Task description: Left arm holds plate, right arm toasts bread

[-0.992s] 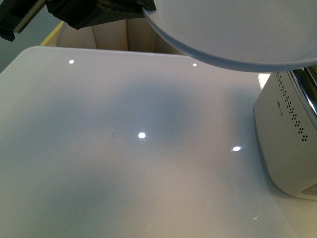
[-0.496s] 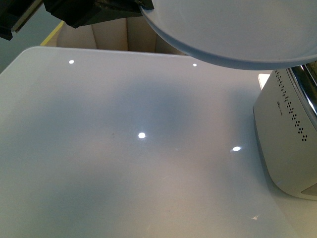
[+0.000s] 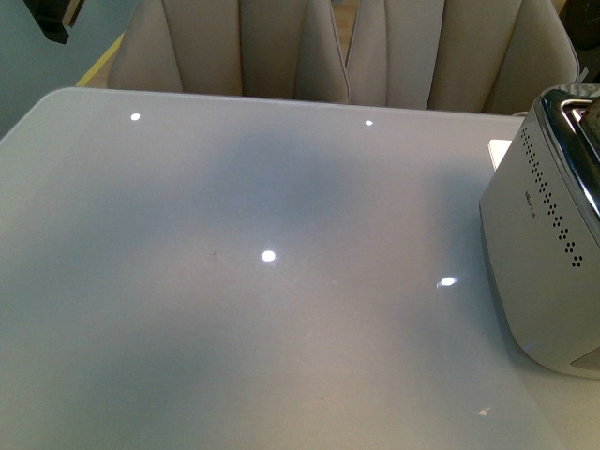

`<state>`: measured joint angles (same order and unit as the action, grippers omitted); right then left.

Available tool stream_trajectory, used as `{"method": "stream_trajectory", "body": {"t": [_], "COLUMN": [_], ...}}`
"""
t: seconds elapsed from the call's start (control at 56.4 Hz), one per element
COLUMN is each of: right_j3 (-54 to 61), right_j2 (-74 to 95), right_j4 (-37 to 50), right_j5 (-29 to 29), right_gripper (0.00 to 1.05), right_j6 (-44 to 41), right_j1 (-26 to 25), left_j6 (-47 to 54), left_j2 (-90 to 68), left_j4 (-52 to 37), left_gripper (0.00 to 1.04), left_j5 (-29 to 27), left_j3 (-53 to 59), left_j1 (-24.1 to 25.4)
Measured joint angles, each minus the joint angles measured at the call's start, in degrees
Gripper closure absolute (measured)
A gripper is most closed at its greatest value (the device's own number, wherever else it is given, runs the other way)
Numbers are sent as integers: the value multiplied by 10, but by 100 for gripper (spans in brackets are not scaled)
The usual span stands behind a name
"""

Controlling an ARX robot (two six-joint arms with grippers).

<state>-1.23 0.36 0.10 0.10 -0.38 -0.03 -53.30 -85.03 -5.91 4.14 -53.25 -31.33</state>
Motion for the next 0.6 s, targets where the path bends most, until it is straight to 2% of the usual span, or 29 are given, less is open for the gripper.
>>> {"method": "stream_trajectory", "body": {"t": [0.159, 0.23, 0.478, 0.602], "right_j3": [0, 0, 0, 0], "right_j2": [0, 0, 0, 0], "right_j4": [0, 0, 0, 0], "right_j5": [0, 0, 0, 0], "right_gripper": [9, 9, 9, 9], "right_j6": [0, 0, 0, 0], "right_j1": [0, 0, 0, 0], "left_j6": [-1, 8, 89, 146], "left_j2": [3, 5, 12, 12], "left_j4": [22, 33, 78, 87], "left_gripper": [102, 102, 102, 102], "left_j5": [28, 41, 92, 111], "left_j3": [0, -1, 5, 46], "left_j1": [12, 35, 167, 260]}}
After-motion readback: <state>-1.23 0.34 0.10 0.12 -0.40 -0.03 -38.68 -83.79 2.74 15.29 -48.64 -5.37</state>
